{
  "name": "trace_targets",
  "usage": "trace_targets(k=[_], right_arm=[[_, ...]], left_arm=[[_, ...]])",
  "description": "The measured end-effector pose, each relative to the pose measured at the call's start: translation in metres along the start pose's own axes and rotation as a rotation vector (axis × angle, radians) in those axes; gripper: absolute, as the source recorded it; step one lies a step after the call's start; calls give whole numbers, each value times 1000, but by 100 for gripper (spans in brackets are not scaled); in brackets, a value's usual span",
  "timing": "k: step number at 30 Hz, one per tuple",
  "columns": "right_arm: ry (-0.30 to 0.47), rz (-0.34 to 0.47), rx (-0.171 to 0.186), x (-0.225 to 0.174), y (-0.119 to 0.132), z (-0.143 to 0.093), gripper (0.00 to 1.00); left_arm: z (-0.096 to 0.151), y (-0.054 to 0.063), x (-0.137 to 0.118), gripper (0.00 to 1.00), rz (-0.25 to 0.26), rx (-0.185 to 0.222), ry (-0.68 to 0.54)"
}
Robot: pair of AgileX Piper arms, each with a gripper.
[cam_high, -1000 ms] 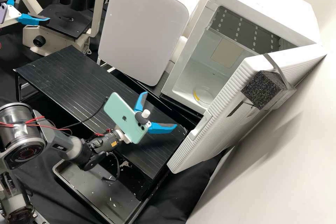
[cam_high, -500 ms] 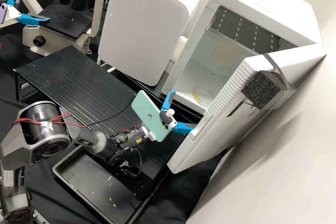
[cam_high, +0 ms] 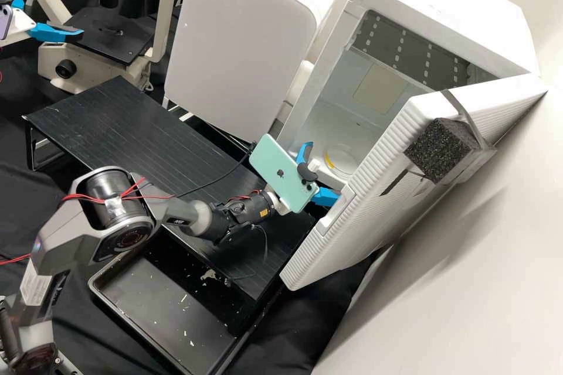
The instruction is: Take the petri dish out of the incubator
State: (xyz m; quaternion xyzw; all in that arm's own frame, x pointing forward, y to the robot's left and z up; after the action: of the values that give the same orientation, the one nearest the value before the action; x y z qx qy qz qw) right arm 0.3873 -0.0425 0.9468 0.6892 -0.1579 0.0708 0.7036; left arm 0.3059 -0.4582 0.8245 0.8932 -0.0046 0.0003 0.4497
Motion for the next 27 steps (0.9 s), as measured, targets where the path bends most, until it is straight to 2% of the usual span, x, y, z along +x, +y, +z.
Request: trace_targets(k=[6,10,15,23,25,27], right_arm=[[5,-5,-3,13,-4,0,100],[-20,-25,-37,24,-10,4,100],[-35,4,-15,36,-11,8,100],[-38,1,-23,43,-12,9,100],[-44,-12,-9,44,-12,8,100],[-33,-36,24,46,-13,6,100]], left_arm=[[0,0,0,100,0,0,0],[0,0,0,100,0,0,0],[0,0,0,100,0,0,0],[0,0,0,100,0,0,0],[0,0,0,100,0,0,0],[0,0,0,100,0,0,0]])
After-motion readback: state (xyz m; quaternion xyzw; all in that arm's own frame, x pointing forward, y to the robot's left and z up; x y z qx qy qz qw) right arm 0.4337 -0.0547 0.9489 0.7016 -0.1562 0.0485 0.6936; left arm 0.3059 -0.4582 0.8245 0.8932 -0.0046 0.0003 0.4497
